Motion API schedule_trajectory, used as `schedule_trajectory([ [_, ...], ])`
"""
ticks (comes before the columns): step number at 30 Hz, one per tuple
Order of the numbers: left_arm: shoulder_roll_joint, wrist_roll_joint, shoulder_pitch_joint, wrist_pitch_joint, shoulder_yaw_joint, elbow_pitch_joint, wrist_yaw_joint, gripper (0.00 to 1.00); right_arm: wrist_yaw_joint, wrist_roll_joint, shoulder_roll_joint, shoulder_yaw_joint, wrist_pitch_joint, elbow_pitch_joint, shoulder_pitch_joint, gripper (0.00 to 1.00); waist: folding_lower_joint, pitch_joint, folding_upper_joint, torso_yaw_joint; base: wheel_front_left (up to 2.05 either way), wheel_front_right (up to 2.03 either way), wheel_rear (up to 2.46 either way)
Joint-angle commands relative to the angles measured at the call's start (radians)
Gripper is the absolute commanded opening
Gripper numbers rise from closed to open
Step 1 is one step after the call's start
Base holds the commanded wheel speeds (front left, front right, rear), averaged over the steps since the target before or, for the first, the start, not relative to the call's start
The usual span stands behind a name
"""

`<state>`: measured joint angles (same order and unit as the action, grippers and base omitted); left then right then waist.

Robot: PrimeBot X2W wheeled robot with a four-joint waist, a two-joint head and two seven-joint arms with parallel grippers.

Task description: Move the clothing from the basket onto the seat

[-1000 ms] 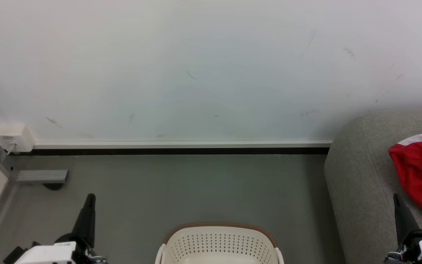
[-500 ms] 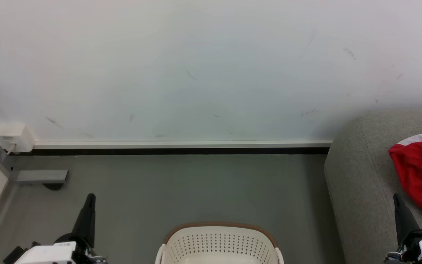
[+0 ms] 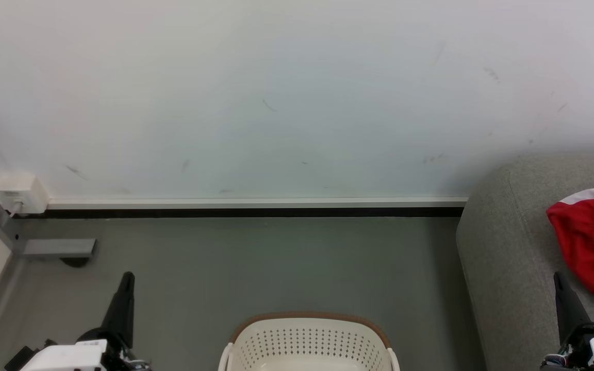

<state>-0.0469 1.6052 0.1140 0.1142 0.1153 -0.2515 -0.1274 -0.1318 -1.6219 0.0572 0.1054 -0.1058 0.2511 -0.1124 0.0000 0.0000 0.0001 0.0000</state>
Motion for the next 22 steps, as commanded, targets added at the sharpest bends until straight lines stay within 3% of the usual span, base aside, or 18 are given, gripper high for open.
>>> schedule_trajectory([
  [1, -0.006, 0.011, 0.006, 0.006, 0.003, 0.002, -0.006, 0.0, 0.002, 0.003, -0.002, 0.004, -0.005, 0.001, -0.008, 0.0, 0.0, 0.0, -0.0001, 0.0, 0.0, 0.0, 0.0],
  [22, -0.006, 0.011, 0.006, 0.006, 0.003, 0.002, -0.006, 0.0, 0.002, 0.005, -0.003, 0.005, -0.006, 0.001, -0.008, 0.0, 0.0, 0.0, -0.0001, 0.0, 0.0, 0.0, 0.0],
])
